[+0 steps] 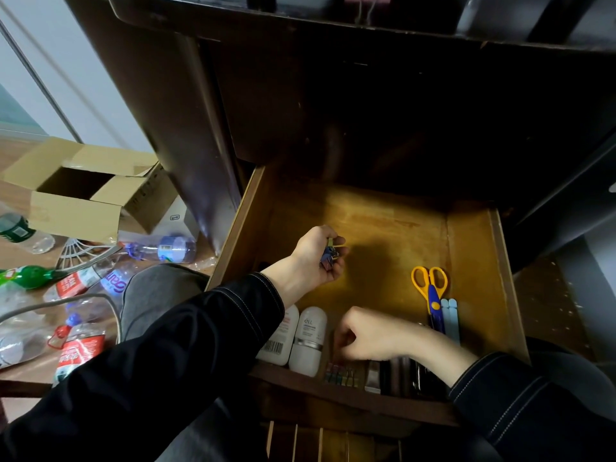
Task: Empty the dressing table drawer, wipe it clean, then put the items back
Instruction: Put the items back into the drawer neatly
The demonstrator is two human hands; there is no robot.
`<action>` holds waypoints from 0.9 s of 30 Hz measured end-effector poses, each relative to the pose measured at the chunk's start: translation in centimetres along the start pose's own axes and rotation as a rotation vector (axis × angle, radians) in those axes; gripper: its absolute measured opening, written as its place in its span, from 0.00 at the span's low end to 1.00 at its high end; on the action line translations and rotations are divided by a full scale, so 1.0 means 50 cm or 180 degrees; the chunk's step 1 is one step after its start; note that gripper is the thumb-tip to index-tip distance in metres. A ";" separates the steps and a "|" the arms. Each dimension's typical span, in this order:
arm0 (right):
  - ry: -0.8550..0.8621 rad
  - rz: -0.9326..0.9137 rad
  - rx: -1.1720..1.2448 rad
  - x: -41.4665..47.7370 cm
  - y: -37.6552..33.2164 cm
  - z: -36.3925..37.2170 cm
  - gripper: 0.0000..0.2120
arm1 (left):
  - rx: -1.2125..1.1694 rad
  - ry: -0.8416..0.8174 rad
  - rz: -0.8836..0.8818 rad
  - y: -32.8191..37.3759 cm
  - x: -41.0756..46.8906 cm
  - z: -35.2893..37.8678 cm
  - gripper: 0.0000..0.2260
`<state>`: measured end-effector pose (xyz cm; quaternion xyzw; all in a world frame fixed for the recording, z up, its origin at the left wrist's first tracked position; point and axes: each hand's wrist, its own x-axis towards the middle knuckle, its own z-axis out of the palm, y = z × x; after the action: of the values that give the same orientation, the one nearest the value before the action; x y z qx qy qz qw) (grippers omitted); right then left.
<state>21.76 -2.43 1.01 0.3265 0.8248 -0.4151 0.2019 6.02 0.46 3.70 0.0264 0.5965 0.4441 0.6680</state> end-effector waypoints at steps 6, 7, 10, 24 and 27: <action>0.0156 0.0176 -0.0023 0.002 -0.001 -0.011 0.12 | -0.0047 -0.0025 -0.0047 0.000 -0.002 -0.001 0.08; 0.0347 0.0310 -0.0065 0.001 -0.001 -0.021 0.11 | -0.0076 -0.0024 -0.0057 0.000 -0.002 -0.002 0.09; 0.1528 0.0690 -0.0142 -0.007 0.011 -0.054 0.13 | -0.0090 -0.0059 -0.0117 -0.001 0.000 -0.002 0.11; 0.3006 -0.0141 0.1301 -0.014 0.015 -0.077 0.02 | 0.1153 -0.0992 -0.0393 -0.018 -0.025 0.018 0.22; 0.3126 -0.0288 0.1952 -0.020 0.009 -0.083 0.04 | 0.1050 -0.0882 -0.0328 -0.017 -0.023 0.018 0.21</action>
<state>22.52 0.77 3.76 0.4888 0.6770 -0.4431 -0.3262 7.34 -0.32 4.37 0.1657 0.5641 0.2979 0.7521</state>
